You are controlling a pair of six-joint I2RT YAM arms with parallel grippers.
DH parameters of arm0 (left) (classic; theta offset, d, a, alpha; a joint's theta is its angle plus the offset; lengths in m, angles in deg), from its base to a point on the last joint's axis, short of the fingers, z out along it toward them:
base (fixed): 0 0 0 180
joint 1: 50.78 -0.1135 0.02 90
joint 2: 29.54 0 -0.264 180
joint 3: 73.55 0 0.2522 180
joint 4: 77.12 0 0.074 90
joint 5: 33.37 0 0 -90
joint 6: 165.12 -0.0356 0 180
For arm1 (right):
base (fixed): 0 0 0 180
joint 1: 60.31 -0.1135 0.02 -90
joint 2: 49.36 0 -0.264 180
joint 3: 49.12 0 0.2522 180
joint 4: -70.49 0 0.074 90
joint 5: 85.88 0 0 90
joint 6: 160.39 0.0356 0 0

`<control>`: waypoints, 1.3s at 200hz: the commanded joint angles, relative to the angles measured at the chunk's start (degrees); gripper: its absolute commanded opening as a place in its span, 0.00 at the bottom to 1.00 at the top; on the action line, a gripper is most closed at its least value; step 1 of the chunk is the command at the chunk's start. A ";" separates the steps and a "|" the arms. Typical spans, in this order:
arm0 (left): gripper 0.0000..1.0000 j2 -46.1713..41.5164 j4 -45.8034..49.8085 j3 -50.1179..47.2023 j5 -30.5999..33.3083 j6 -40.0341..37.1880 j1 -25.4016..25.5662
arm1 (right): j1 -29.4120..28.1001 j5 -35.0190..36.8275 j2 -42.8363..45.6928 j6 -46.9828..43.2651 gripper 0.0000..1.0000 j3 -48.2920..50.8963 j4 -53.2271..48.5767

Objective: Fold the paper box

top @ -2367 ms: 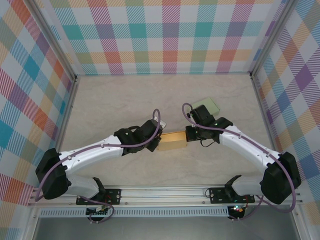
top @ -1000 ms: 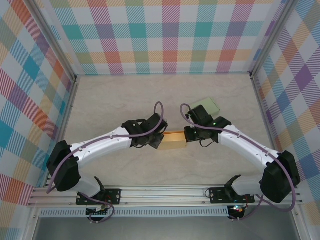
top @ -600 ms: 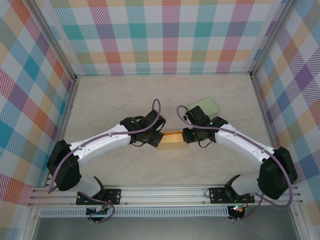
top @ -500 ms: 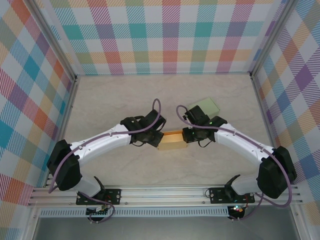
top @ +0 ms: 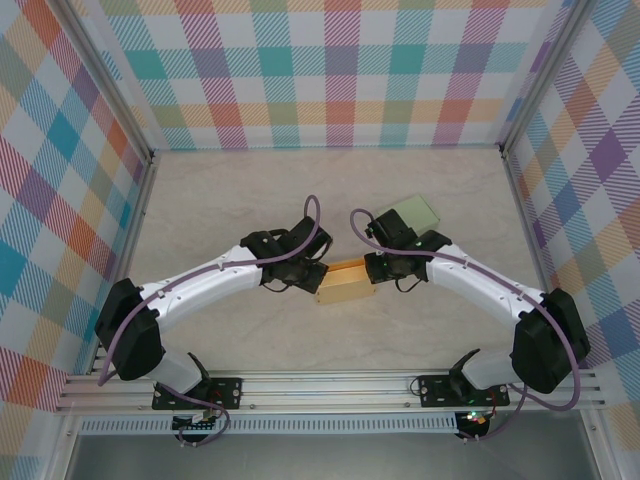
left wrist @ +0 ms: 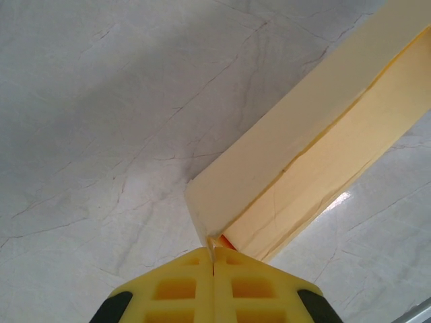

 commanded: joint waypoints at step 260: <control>0.02 -1.34 -13.37 -2.91 -7.09 10.59 -0.10 | -1.97 -0.28 -1.24 -0.48 0.12 0.56 -0.41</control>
